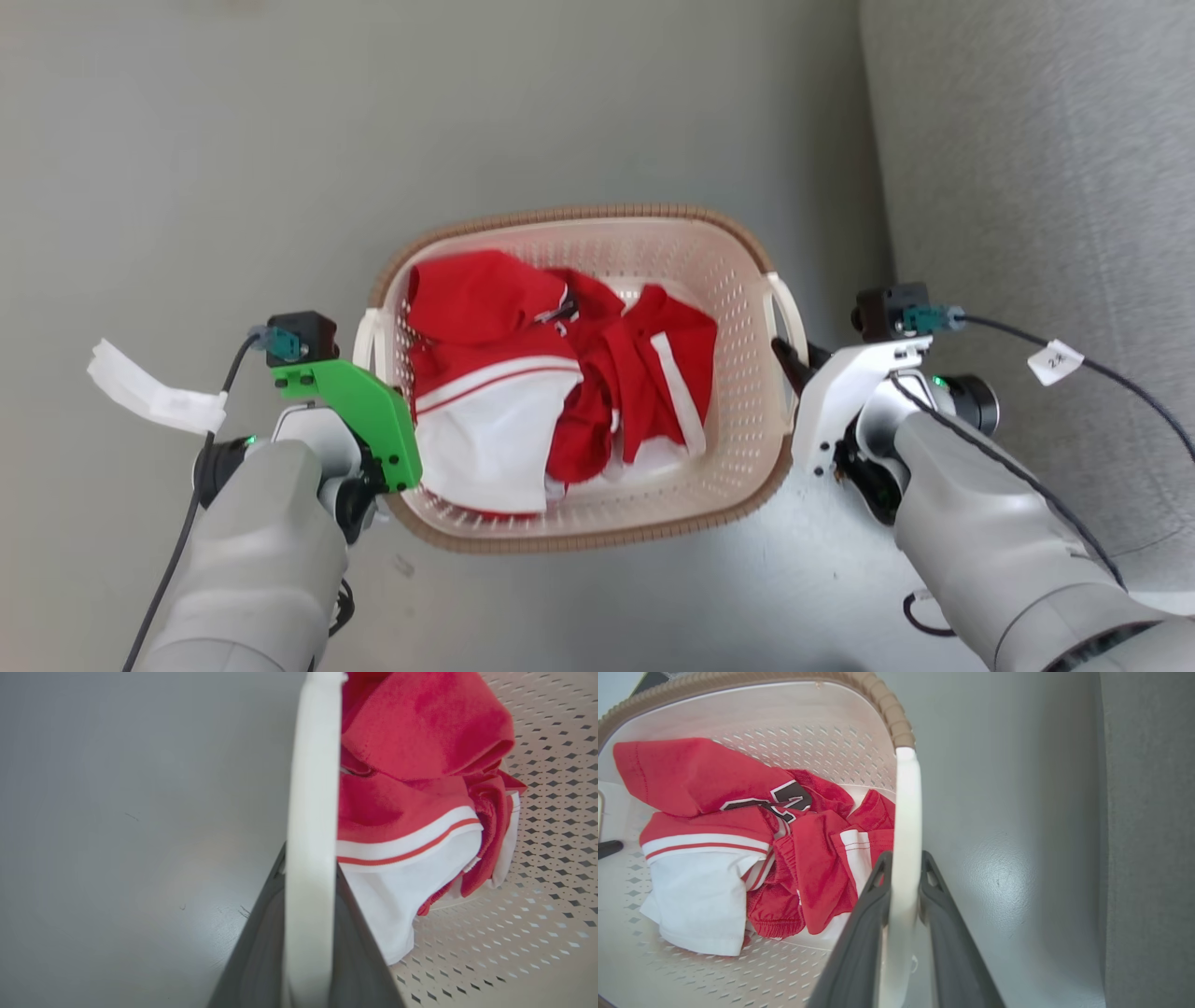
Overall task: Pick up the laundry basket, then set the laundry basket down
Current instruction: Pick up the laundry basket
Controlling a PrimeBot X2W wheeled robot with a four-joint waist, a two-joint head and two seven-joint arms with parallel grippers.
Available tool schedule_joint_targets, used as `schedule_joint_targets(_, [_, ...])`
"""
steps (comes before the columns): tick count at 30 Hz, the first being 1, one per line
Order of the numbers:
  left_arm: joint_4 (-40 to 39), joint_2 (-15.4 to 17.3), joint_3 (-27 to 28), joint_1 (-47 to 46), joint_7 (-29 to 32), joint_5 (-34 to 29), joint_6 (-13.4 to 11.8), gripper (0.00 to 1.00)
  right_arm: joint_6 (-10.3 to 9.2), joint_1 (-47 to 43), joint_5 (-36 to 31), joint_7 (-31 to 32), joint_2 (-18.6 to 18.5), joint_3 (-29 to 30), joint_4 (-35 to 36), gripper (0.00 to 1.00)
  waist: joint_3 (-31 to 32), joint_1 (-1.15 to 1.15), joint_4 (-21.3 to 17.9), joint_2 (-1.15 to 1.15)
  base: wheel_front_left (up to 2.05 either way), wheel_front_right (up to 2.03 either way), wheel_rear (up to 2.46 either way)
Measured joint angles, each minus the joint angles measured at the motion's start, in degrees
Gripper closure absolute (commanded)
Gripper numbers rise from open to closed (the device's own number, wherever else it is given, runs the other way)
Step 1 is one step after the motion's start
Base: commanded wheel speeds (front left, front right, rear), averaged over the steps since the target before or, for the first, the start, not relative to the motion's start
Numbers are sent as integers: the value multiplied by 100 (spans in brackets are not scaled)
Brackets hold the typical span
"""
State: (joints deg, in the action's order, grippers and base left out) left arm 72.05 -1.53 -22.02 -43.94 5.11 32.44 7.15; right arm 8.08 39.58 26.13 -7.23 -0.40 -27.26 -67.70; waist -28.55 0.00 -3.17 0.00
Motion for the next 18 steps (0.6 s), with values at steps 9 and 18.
schedule_joint_targets(9, [96,0,-8,302,292,115,41,100,-1,-415,436,276,0,-249,116,100,744,0,-70,0,0,0,0])
schedule_joint_targets(18, [152,1,-16,564,532,160,42,100,-1,-737,730,573,-3,-425,175,100,1393,0,-113,0,0,0,0])
